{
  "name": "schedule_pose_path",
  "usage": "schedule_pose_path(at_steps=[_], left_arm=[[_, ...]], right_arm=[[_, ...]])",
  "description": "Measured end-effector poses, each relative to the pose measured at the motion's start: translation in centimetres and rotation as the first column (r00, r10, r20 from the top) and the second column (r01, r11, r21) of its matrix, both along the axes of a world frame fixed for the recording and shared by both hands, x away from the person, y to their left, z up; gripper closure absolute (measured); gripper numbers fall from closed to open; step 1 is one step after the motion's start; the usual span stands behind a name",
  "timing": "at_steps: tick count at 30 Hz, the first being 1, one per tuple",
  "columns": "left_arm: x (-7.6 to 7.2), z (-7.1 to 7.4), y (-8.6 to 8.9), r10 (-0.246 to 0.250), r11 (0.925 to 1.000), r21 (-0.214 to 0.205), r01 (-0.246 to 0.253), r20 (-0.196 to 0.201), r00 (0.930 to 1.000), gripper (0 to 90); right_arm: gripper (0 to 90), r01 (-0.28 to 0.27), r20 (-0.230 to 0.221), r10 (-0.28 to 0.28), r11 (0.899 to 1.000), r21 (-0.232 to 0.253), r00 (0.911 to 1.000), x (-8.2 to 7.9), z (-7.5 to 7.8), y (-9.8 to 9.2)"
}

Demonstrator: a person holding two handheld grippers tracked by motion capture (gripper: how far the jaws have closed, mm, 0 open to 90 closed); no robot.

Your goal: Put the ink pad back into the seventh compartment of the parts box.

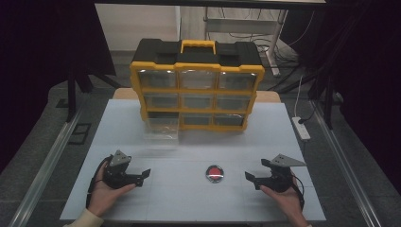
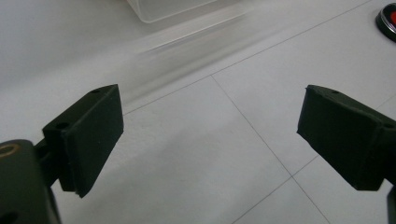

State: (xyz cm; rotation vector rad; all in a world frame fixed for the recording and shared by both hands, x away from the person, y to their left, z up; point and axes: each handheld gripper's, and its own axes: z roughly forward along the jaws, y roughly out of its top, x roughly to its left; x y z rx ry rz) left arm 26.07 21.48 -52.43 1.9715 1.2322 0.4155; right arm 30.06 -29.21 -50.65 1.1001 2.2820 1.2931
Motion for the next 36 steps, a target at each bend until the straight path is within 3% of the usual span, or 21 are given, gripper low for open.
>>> schedule_pose_path(at_steps=[23, 30, 36], left_arm=[[-0.5, 0.9, -0.5, -0.030, 0.9996, -0.002, 0.030, 0.017, 0.9994, 8.9], [-0.6, 2.2, -1.1, -0.066, 0.9973, -0.028, 0.067, 0.026, 0.9975, 9.2], [-0.7, 2.9, -1.5, -0.078, 0.9965, -0.025, 0.079, 0.036, 0.9963, 9.4]], right_arm=[[10.1, 0.004, 0.001, -0.004, 1.000, -0.012, 1.0000, -0.2, 0.1, 0.1], [10.2, 0.002, 0.000, -0.002, 1.000, -0.013, 1.0000, -0.2, 0.1, 0.1], [10.3, 0.000, -0.002, 0.000, 1.000, -0.010, 1.0000, -0.1, 0.0, 0.1]])
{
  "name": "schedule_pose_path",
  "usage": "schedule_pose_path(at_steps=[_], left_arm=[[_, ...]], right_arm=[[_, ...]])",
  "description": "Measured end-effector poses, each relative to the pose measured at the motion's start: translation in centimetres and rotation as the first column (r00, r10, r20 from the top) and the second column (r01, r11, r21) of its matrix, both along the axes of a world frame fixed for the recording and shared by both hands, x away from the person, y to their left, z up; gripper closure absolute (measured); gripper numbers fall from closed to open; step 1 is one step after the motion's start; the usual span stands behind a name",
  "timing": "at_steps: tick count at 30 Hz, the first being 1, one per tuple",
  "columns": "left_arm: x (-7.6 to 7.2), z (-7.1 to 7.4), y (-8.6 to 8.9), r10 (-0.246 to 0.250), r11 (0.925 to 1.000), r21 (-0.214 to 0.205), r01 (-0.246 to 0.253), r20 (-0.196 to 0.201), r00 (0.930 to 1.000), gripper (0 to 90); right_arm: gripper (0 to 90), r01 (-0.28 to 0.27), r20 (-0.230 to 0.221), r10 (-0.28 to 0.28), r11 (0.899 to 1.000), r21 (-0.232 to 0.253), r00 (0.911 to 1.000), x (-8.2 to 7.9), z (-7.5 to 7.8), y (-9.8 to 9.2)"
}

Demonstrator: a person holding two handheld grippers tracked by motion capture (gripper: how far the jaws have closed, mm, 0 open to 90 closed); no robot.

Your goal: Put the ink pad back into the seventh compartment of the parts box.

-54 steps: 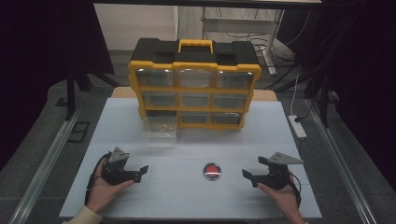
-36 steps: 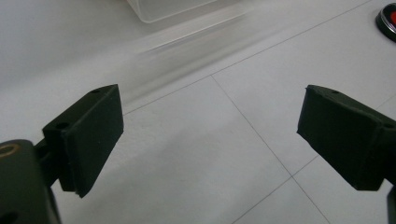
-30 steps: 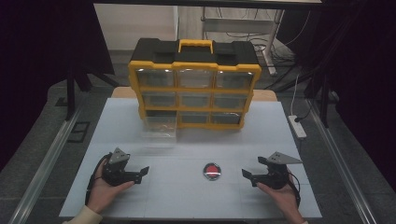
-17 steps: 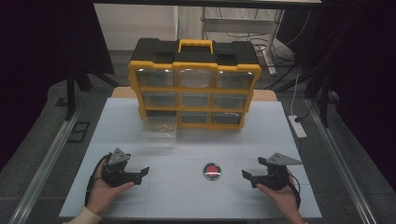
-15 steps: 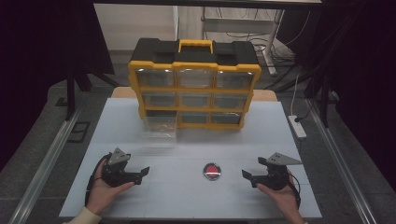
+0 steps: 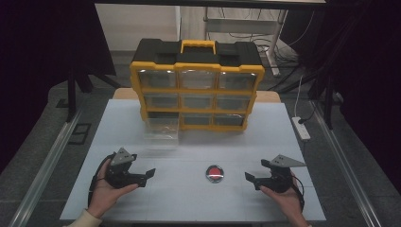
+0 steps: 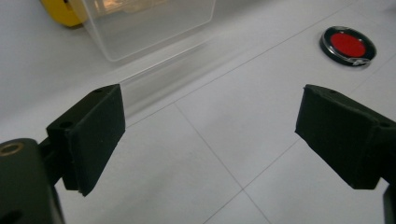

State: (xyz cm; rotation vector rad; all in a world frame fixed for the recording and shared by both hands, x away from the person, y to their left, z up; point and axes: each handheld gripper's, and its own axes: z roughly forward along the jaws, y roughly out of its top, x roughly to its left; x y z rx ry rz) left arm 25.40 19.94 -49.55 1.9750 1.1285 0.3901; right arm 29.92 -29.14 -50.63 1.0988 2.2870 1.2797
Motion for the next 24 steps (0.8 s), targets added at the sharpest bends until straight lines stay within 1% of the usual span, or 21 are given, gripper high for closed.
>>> schedule_pose_path(at_steps=[6, 9, 12, 24], left_arm=[[0.2, 0.7, -0.4, -0.019, 0.9998, -0.007, 0.019, 0.006, 0.9998, 9.5], [0.3, 0.8, -0.5, -0.021, 0.9997, -0.014, 0.021, 0.007, 0.9997, 9.7], [0.5, 1.2, -1.1, -0.036, 0.9992, -0.017, 0.036, 0.011, 0.9993, 9.7], [1.3, 1.8, -3.2, -0.093, 0.9956, -0.006, 0.093, 0.008, 0.9956, 9.5]], right_arm=[[10.3, -0.001, -0.001, 0.001, 1.000, 0.001, 1.0000, 0.0, 0.0, 0.1], [10.3, 0.003, -0.001, -0.003, 1.000, 0.000, 1.0000, 0.0, 0.0, 0.0], [10.4, 0.002, -0.002, -0.002, 1.000, -0.001, 1.0000, 0.0, 0.0, 0.0], [10.4, -0.001, -0.006, 0.001, 1.000, -0.007, 1.0000, 0.1, -0.1, 0.1]])
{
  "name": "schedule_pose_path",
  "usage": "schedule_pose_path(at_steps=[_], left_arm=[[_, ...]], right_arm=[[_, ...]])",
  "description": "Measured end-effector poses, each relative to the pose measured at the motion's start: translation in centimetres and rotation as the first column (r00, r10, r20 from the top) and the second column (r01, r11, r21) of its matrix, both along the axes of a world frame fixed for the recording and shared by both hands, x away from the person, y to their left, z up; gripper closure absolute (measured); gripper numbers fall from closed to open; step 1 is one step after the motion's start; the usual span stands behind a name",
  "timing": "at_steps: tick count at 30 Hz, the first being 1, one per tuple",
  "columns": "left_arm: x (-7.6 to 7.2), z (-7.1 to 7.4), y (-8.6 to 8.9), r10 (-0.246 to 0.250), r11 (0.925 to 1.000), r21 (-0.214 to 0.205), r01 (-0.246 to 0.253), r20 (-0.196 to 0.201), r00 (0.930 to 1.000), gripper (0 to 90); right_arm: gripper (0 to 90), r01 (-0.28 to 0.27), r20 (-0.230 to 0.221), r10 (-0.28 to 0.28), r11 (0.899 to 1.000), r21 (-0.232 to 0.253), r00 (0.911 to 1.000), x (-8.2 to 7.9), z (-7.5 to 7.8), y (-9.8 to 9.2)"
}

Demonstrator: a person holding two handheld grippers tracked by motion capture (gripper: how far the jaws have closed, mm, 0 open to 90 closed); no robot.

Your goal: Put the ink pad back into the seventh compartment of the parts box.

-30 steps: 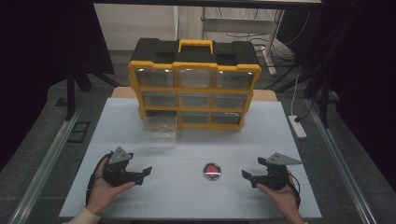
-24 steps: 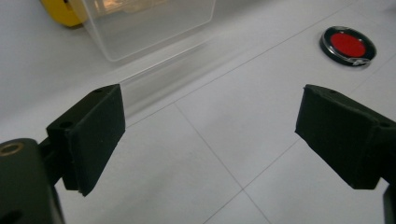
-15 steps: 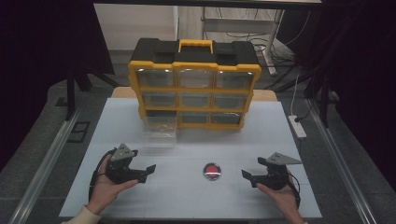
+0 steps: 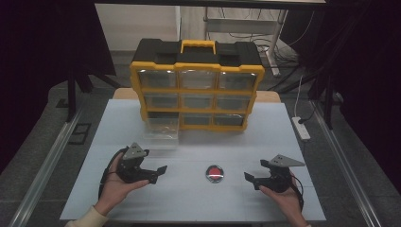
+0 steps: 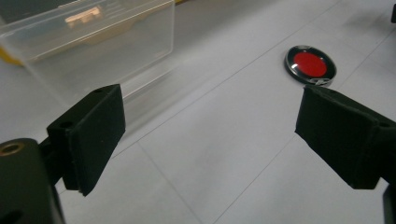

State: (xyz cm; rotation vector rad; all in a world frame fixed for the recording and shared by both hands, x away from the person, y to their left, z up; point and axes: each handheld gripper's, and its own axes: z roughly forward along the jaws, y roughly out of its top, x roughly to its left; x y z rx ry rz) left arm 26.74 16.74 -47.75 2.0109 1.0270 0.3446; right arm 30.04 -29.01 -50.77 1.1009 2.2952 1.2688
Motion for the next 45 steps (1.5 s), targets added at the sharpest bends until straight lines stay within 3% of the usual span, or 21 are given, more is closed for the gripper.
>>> schedule_pose_path(at_steps=[10, 23, 45], left_arm=[[1.0, 0.2, -2.2, -0.059, 0.9982, 0.009, 0.059, -0.024, 0.9980, 9.4], [1.8, 0.6, -5.2, -0.138, 0.9897, 0.033, 0.139, -0.035, 0.9898, 9.3], [2.7, 0.4, -8.8, -0.207, 0.9757, 0.058, 0.211, -0.066, 0.9760, 9.2]], right_arm=[[10.4, -0.007, -0.003, 0.007, 1.000, -0.006, 1.0000, 0.0, -0.1, 0.1], [10.4, -0.004, -0.005, 0.004, 1.000, -0.010, 1.0000, 0.1, -0.2, 0.1], [10.4, -0.006, -0.002, 0.006, 1.000, -0.008, 1.0000, 0.1, -0.1, 0.1]])
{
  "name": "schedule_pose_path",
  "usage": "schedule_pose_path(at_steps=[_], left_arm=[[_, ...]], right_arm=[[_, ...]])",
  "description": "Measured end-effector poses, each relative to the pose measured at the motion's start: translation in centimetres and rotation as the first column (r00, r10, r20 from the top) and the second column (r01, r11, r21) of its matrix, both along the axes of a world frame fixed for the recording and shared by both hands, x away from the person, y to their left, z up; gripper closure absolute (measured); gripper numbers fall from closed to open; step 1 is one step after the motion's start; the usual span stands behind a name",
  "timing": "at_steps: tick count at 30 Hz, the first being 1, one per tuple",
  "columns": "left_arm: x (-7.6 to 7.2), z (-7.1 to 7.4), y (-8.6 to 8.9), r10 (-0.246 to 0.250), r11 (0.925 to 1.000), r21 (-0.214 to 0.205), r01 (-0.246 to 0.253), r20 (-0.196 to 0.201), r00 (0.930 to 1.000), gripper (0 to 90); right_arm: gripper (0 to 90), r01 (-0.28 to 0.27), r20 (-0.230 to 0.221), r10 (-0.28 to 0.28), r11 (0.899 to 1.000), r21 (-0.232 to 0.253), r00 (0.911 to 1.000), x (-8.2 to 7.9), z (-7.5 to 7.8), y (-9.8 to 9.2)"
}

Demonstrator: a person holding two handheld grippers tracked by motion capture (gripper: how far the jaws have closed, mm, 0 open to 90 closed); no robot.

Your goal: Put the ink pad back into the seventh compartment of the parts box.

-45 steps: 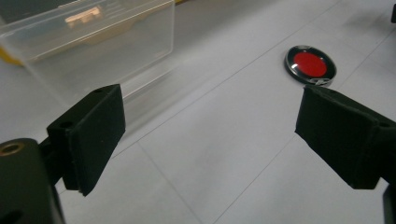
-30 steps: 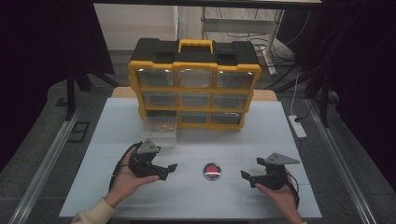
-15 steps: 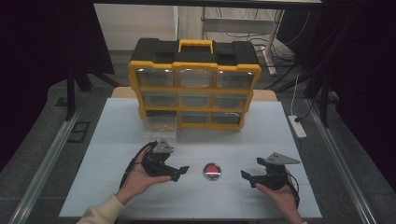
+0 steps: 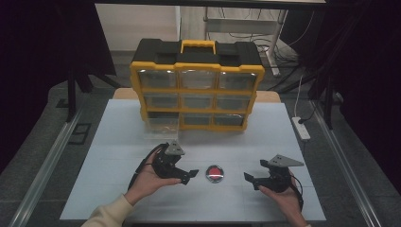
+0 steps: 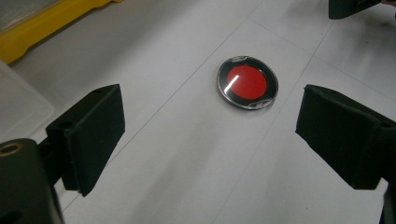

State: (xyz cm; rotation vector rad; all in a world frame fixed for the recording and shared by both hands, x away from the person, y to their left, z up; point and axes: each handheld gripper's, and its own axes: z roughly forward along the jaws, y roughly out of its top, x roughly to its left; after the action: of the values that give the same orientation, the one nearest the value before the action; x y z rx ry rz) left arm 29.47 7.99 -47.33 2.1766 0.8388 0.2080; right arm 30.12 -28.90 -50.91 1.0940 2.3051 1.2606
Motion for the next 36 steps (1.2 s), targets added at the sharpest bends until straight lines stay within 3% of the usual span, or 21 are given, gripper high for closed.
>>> schedule_pose_path(at_steps=[18, 36], left_arm=[[1.1, -0.6, -4.2, -0.079, 0.9961, 0.036, 0.080, -0.029, 0.9965, 8.9], [1.9, -1.3, -5.9, -0.121, 0.9895, 0.074, 0.124, -0.054, 0.9913, 8.5]], right_arm=[[10.4, 0.001, 0.000, -0.001, 1.000, -0.001, 1.0000, 0.0, 0.0, 0.0], [10.4, -0.002, 0.002, 0.002, 1.000, -0.003, 1.0000, 0.0, 0.0, 0.1]])
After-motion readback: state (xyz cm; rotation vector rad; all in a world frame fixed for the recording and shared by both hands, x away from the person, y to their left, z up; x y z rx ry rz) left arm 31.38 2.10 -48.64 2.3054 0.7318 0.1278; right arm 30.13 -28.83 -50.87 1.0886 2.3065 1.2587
